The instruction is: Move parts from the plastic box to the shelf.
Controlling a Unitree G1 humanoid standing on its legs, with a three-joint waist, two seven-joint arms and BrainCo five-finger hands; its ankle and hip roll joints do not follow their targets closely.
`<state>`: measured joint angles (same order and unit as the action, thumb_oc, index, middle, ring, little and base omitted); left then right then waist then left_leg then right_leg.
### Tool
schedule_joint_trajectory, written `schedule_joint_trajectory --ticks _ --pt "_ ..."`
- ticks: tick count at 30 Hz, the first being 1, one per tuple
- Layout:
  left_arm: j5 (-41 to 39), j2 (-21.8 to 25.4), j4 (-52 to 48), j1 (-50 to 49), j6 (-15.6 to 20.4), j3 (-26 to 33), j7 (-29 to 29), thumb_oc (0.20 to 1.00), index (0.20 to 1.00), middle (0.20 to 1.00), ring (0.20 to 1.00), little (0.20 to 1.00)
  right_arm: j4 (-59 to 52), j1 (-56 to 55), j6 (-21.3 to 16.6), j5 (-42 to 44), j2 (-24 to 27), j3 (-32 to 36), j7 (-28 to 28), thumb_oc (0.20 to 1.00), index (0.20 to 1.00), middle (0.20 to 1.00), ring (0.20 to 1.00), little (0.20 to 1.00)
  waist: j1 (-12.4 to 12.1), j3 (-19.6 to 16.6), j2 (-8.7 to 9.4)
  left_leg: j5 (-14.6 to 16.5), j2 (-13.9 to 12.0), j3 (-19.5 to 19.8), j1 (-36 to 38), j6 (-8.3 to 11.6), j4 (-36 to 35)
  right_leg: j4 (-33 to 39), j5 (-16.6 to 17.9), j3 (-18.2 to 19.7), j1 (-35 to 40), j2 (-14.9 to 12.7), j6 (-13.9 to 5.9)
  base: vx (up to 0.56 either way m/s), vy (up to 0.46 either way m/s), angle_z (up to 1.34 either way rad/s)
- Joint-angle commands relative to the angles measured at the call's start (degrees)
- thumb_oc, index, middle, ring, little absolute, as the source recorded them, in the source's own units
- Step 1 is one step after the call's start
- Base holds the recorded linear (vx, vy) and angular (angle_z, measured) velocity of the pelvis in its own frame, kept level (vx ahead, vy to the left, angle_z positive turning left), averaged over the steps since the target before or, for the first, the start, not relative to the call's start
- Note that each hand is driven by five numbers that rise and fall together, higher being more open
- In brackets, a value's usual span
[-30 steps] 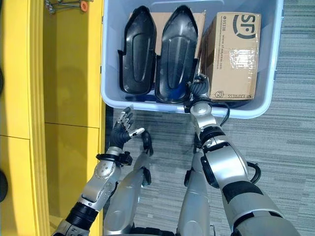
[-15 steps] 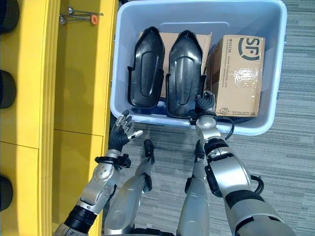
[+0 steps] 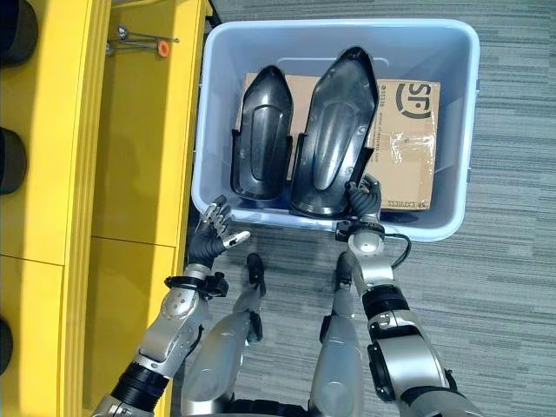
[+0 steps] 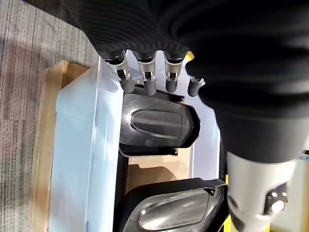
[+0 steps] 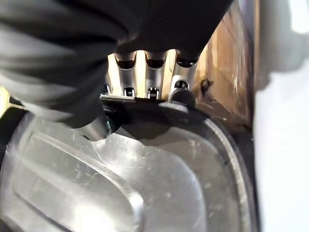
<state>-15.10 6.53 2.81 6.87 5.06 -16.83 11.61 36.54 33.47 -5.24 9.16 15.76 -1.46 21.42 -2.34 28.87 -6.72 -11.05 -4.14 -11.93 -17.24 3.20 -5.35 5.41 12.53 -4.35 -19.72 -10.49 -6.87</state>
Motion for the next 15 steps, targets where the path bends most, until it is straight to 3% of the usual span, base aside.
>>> schedule_joint_trajectory --ticks 1,9,15 --pt "1.15 1.45 -1.06 1.4 1.59 1.12 -0.36 1.0 1.0 1.0 1.0 1.0 -6.83 0.47 -2.89 -3.04 -0.64 1.68 -1.3 0.2 0.2 0.2 0.2 0.2 0.2 0.92 0.9 5.56 1.89 -0.59 4.66 3.09 1.73 -0.41 -1.19 -2.54 4.82 1.26 0.68 0.0 0.0 0.0" --pt "1.53 1.82 0.06 0.34 1.59 0.75 -1.44 1.0 1.0 1.0 1.0 1.0 -21.66 -3.16 -3.69 -4.03 -2.86 3.44 -3.14 0.2 0.2 0.2 0.2 0.2 0.74 -0.3 1.67 6.25 1.85 -0.77 7.95 2.78 2.12 -0.41 -1.62 -2.93 8.21 1.41 0.85 0.0 -0.009 0.02" --pt "1.77 2.1 0.3 -1.55 1.3 1.86 -2.64 1.0 1.0 1.0 1.0 1.0 -33.73 -12.1 -4.08 -3.12 -5.46 4.46 -7.34 0.2 0.2 0.2 0.2 0.2 1.57 -2.72 2.63 6.91 1.37 -0.78 10.86 2.74 3.05 -0.41 -2.49 -3.68 11.69 1.67 1.33 0.03 -0.029 0.0"
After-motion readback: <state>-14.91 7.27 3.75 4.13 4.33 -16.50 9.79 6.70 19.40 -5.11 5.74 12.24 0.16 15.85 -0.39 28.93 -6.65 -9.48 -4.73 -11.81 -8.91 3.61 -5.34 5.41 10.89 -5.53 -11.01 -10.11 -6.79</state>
